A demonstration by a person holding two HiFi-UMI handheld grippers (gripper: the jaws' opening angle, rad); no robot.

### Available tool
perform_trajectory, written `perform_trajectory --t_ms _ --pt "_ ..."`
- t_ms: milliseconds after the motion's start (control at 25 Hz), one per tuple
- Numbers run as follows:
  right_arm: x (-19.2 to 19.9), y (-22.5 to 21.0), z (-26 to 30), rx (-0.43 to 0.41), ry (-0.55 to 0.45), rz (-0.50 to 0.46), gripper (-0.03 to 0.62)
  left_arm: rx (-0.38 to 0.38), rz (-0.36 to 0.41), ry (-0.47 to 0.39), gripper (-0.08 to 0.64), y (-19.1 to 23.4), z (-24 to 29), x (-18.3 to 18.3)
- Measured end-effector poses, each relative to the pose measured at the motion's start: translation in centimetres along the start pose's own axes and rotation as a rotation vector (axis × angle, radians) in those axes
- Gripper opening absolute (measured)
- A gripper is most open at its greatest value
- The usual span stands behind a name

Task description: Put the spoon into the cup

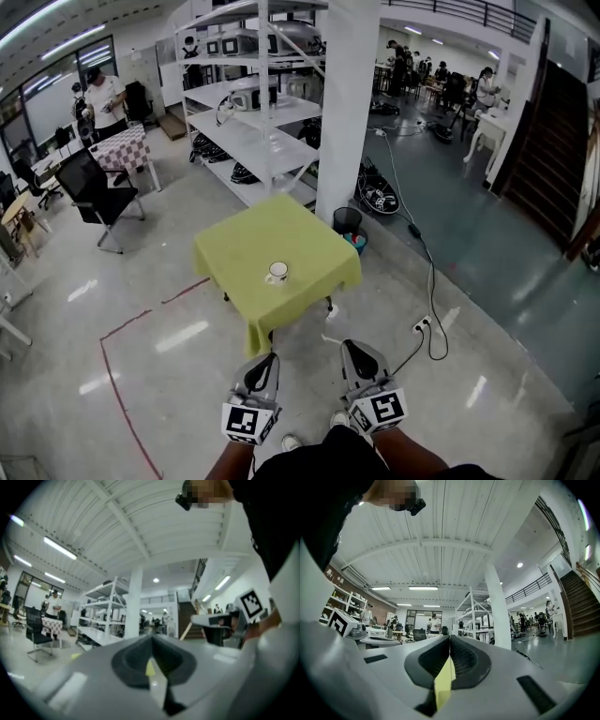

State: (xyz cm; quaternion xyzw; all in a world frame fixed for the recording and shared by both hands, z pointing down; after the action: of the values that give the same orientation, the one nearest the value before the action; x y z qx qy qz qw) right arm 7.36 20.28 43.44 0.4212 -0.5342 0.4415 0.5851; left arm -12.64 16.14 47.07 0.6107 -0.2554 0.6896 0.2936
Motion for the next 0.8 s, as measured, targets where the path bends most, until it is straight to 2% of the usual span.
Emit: perform_trajectory --t_ms 480,800 --pt "0.4 -0.6 3.8 -0.035 0.010 0.001 0.010 -0.024 -0.030 0.002 0.006 2.2 2.2 0.4" --pt "0.1 -3.5 8.7 -0.066 -0.009 0.021 0.009 -0.052 0.000 0.027 0.006 4.3 6.6 -0.5"
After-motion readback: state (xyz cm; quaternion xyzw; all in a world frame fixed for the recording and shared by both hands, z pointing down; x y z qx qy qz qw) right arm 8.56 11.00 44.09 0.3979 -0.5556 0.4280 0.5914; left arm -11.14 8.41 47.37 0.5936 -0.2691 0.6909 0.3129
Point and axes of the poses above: the fingertips, and each gripper's own axes: z forward along the fingers, y to its left, x out of its underside, the point moved 6 cm from there along -z, backward along the fingers, and after that the axes turned 10 degrees about y, right-handed, at the moved point
